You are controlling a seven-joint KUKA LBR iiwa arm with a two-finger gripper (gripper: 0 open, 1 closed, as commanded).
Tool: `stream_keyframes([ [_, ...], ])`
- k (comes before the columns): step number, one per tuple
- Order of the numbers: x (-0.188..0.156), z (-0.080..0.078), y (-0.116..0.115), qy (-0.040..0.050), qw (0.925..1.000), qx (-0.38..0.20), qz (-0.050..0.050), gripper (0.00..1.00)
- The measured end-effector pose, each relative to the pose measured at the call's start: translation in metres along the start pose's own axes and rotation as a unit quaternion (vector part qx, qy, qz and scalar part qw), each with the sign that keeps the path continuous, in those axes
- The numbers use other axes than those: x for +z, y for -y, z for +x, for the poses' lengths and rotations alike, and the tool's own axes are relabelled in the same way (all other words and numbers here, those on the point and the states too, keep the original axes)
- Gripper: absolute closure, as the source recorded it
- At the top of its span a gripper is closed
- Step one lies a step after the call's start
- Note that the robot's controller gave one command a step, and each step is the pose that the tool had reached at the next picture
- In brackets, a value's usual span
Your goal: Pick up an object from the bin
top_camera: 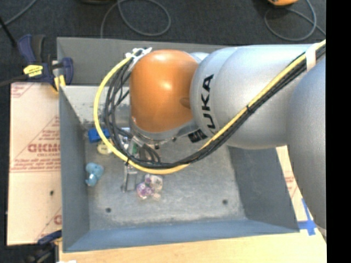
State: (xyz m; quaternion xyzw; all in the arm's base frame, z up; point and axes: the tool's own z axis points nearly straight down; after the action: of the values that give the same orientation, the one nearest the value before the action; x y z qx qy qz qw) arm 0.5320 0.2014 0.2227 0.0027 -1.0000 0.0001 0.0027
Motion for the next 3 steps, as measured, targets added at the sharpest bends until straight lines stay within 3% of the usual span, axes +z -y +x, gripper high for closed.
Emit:
stream_keyframes([
  [2, -0.003, -0.001, 0.003, 0.0052, 1.0000, -0.001, -0.002, 0.00],
  [3, 0.015, -0.005, 0.049, -0.0002, 1.0000, -0.002, 0.000, 0.00],
])
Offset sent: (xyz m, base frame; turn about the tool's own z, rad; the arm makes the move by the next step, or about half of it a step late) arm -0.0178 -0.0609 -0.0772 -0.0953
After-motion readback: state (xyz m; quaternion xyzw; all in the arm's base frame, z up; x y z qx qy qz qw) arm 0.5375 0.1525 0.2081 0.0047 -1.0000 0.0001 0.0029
